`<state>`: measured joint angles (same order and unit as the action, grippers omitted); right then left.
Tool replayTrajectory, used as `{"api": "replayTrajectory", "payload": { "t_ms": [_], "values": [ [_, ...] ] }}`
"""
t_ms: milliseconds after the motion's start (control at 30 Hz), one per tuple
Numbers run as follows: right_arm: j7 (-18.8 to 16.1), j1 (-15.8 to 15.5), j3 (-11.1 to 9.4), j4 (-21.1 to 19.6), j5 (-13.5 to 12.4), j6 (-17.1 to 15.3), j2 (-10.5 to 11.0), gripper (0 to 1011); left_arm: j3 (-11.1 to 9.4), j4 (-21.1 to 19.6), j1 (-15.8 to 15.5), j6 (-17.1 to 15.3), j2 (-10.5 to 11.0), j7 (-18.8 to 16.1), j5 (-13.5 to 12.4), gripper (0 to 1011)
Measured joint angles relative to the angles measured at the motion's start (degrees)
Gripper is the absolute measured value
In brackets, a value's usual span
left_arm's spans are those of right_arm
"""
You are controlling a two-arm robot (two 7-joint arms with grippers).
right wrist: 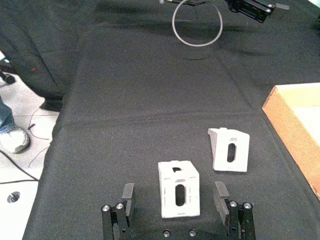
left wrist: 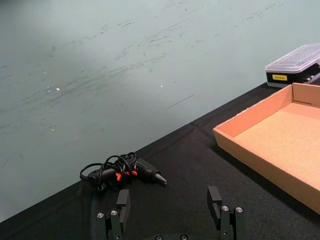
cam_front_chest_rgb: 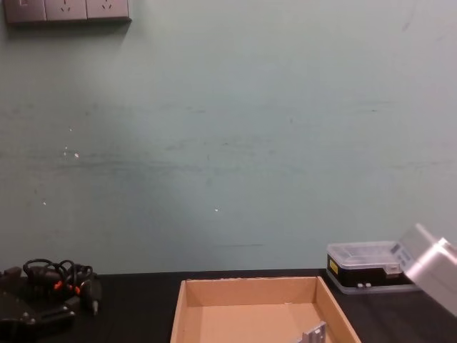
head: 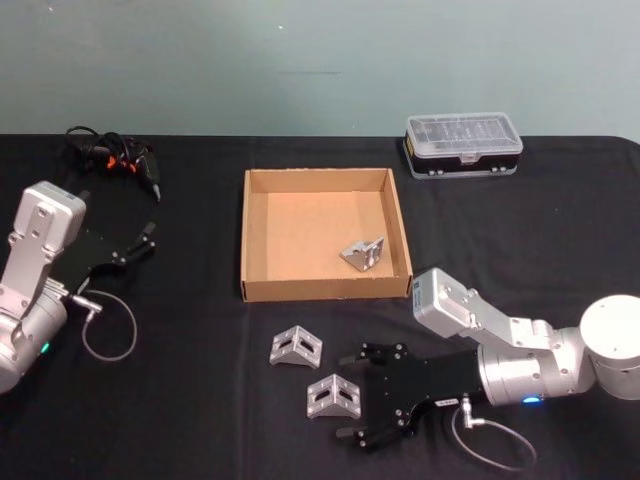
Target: Use one hand to pick up the angle iron from the table and place it into the box.
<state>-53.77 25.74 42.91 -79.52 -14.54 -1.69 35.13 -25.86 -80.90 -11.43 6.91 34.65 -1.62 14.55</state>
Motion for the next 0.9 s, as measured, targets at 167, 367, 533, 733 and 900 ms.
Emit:
{"api": "replayTrajectory", "payload": {
  "t_ms": [167,367,533,733,900],
  "values": [
    [-0.22,0.72,0.92,1.18,-0.31,0.45,-0.73,1000,0.0,0.0,0.0,0.0,0.0,0.0,0.0,1011],
    [-0.16,1.4,1.83,2.03,-0.82,0.68,-1.2,1000,0.0,0.0,0.0,0.0,0.0,0.0,0.0,1011],
    [0.62,1.64,2.24,2.52,-1.24,1.1,-1.44,1000,0.0,0.0,0.0,0.0,0.0,0.0,0.0,1011],
    [1.51,1.69,2.44,2.67,-1.58,1.13,-1.64,1000,0.0,0.0,0.0,0.0,0.0,0.0,0.0,1011],
    [1.5,1.93,2.68,2.83,-1.98,1.14,-1.77,978,0.0,0.0,0.0,0.0,0.0,0.0,0.0,1012]
  ]
}}
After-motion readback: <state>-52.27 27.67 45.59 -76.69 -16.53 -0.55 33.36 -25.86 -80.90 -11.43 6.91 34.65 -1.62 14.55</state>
